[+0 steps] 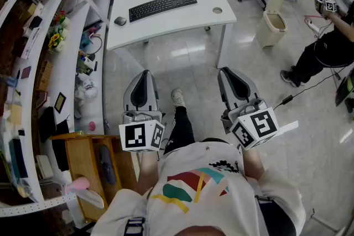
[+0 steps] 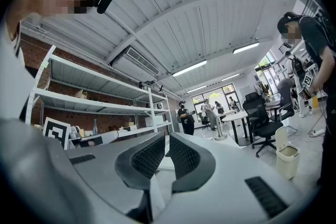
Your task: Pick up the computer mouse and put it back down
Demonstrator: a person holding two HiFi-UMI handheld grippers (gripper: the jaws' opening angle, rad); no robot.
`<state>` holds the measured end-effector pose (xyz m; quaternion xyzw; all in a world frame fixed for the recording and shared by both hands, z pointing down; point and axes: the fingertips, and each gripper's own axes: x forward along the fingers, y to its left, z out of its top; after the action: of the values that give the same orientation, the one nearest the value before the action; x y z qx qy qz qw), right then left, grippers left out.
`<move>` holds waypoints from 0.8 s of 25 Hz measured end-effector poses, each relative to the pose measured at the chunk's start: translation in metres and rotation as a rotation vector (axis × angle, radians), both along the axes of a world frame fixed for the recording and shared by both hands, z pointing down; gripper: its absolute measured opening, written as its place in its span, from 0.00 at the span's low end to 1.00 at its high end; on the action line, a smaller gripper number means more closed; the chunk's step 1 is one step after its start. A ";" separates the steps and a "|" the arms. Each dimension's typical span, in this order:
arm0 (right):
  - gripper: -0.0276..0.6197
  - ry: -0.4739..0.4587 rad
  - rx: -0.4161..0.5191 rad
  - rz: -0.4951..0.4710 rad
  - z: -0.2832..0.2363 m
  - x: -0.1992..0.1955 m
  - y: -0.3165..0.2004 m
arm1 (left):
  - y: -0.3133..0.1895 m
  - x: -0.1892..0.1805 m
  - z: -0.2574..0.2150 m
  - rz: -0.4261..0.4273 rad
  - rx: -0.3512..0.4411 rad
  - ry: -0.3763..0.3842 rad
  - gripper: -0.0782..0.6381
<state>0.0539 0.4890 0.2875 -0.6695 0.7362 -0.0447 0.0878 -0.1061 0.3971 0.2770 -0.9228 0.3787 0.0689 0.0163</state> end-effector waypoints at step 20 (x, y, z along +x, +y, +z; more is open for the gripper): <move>0.07 0.011 -0.119 -0.031 -0.005 0.018 -0.489 | -0.467 0.021 -0.017 -0.003 -0.056 0.053 0.17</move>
<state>0.0714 0.0002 0.2826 -0.6622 0.7431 -0.0863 0.0429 -0.0854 -0.0703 0.2604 -0.9202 0.3821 0.0825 -0.0196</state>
